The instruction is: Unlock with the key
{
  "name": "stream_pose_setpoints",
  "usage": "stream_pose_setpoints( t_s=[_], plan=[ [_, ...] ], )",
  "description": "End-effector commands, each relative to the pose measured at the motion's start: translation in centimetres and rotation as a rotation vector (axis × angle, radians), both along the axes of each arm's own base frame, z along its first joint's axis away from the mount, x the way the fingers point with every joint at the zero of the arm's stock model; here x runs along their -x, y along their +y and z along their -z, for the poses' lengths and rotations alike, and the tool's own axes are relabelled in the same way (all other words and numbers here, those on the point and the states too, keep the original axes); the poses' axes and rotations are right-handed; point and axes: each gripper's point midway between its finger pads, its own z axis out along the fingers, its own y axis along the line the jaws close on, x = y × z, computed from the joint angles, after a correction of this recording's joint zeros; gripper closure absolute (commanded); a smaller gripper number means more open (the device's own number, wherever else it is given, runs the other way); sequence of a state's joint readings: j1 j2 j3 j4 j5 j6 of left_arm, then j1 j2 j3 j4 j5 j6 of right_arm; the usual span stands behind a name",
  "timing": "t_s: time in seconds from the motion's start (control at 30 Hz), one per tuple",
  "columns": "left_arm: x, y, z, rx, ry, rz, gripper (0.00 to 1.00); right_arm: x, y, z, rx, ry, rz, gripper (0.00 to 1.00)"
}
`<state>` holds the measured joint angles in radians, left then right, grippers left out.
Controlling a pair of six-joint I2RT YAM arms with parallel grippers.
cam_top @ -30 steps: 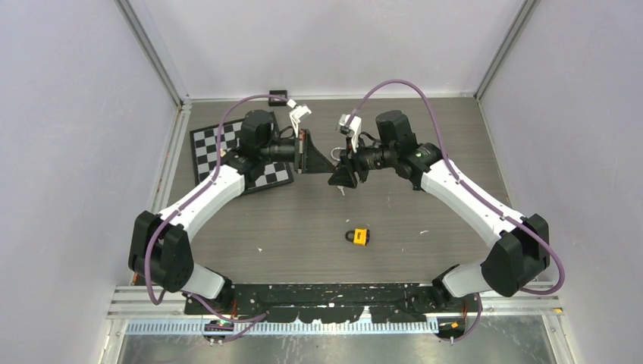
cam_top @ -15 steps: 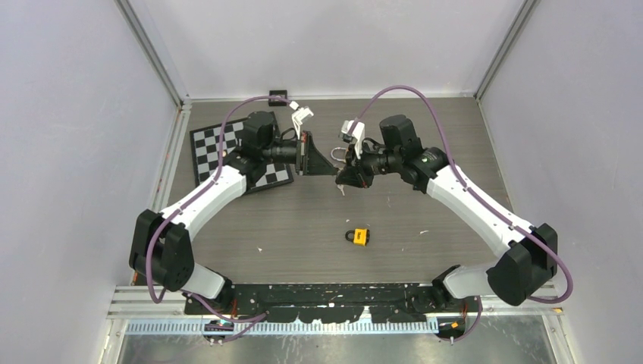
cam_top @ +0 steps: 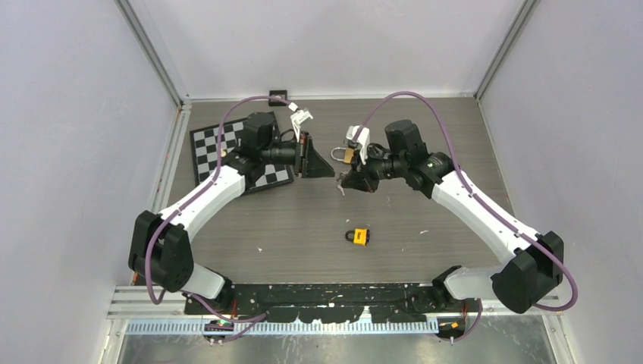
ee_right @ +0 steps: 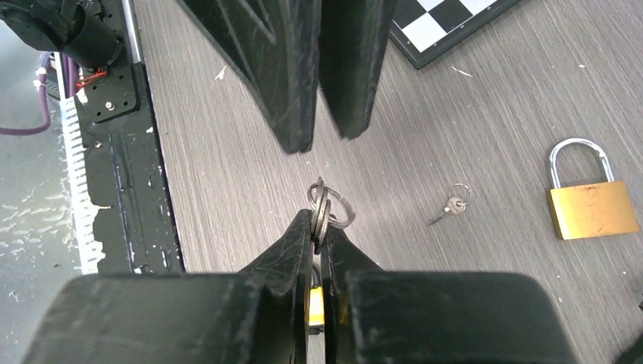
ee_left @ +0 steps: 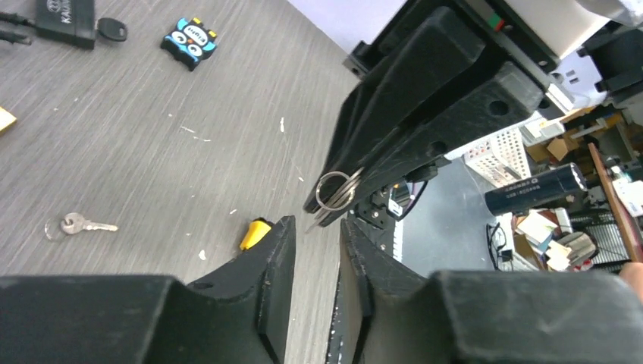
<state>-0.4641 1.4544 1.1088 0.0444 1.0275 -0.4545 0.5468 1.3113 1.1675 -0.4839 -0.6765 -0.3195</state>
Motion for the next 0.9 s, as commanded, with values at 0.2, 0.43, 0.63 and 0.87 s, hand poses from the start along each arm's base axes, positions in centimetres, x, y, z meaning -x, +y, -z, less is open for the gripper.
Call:
stream_pose_setpoints(
  t_s=[0.2,0.43,0.63,0.87],
  plan=[
    [-0.6,1.2,-0.7,-0.029,-0.267,-0.029,0.51,0.4,-0.2,-3.2,-0.191,0.062,-0.004,1.00],
    [0.7,-0.3,-0.5,-0.003,-0.407,0.062,0.52,-0.3,-0.2,-3.9,-0.287,0.133,0.009,1.00],
    [0.4,-2.0,-0.4,0.030,-0.430,0.068,0.59,-0.1,-0.2,-3.6,-0.302,0.169,0.001,1.00],
    [-0.2,-2.3,-0.7,0.048,-0.435,0.055,0.65,0.0,-0.3,-3.3,-0.303,0.176,-0.006,1.00]
  ],
)
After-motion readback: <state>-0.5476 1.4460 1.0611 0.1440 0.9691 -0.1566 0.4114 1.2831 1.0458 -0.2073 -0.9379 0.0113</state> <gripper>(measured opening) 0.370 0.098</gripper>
